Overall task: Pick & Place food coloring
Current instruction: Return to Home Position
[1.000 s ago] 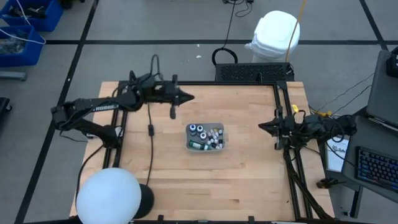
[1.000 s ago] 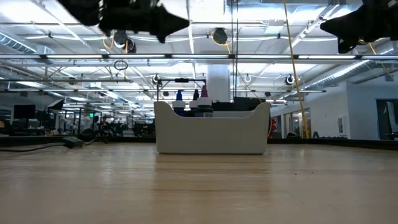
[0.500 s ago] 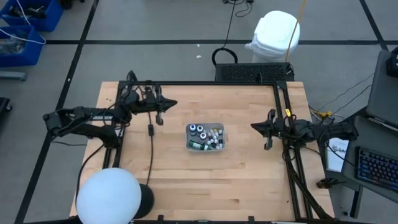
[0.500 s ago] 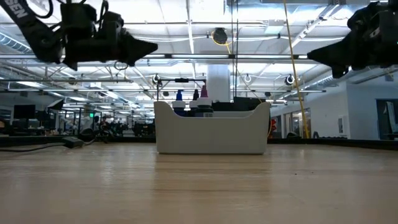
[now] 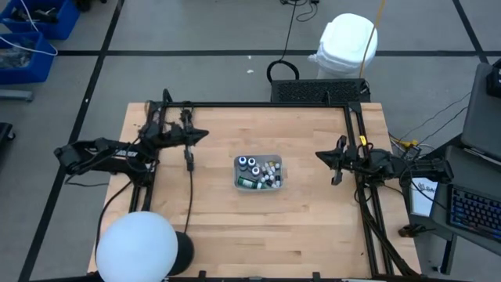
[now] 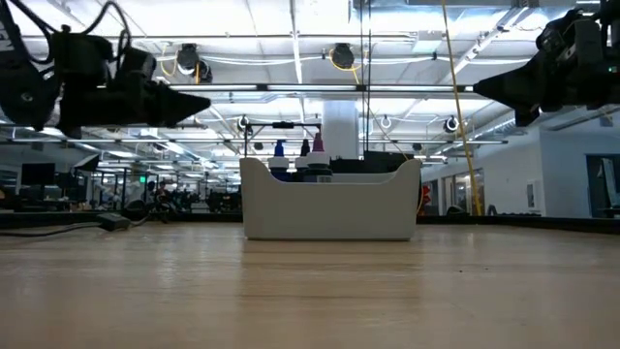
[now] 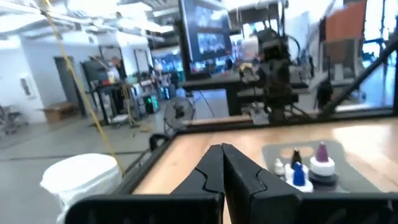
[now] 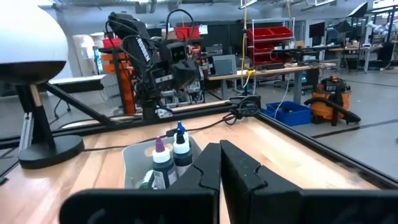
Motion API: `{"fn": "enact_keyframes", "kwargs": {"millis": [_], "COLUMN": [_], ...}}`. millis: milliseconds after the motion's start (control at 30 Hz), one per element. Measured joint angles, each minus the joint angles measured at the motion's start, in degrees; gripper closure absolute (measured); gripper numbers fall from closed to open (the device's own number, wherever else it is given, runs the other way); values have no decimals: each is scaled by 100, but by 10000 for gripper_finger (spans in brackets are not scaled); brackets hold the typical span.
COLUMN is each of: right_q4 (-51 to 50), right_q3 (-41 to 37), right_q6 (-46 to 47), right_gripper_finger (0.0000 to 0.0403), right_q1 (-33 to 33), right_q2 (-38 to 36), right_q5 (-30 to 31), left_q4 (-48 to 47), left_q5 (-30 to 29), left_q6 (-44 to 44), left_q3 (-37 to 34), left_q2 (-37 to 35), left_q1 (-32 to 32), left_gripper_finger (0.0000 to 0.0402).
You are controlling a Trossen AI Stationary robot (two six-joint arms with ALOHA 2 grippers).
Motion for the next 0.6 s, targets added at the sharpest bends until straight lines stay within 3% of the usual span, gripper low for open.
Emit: {"fn": "enact_keyframes", "kwargs": {"millis": [167, 333, 500, 600], "right_q4": [-25, -27, -35, -35], "right_q3": [-7, -11, -13, -16], "right_q6": [-57, -75, -79, -97], "right_gripper_finger": [403, 403, 403, 403], "right_q1": [-2, -1, 0, 0], "right_q2": [2, 2, 2, 2], "right_q5": [-125, -128, -131, -130], "left_q4": [900, 1164, 1055, 913], "left_q5": [928, 1627, 1729, 1392], "left_q6": [-672, -1072, -975, -1114], "left_q3": [-268, -293, -435, -433], "left_q2": [-3, -3, -3, -3], "left_q1": [871, 1496, 1615, 1435], "left_gripper_finger": [399, 400, 400, 400]}}
